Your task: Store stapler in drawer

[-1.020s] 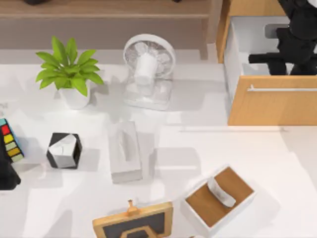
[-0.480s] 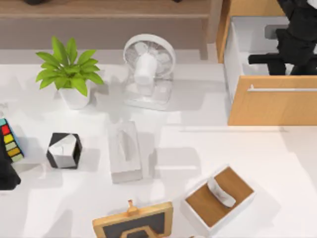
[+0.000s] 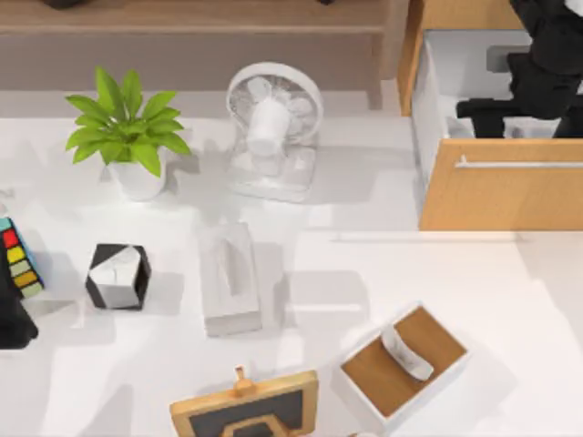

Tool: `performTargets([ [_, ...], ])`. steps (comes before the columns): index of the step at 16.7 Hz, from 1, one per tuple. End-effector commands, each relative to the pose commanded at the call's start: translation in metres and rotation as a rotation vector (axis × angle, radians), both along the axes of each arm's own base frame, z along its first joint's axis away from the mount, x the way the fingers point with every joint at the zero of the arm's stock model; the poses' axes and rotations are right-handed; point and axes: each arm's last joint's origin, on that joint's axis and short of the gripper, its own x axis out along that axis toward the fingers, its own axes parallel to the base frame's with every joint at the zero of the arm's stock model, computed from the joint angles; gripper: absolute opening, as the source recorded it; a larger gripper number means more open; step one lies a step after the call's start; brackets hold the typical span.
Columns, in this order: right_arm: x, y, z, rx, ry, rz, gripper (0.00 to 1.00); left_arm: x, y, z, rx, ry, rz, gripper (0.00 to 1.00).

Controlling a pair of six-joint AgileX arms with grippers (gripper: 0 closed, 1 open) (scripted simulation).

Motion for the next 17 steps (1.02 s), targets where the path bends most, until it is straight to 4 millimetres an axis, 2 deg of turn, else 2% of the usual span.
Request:
performTargets([
  [11,0.0,-0.001,0.002,0.001,-0.008,-0.003,1.0,0.0,0.0,0.0,0.0,0.0,0.0,1.0],
  [14,-0.003,-0.007,0.029,0.017,-0.113,-0.013,1.0,0.0,0.0,0.0,0.0,0.0,0.0,1.0],
  [17,-0.014,0.004,0.081,0.057,-0.337,0.026,1.0,0.0,0.0,0.0,0.0,0.0,0.0,1.0],
])
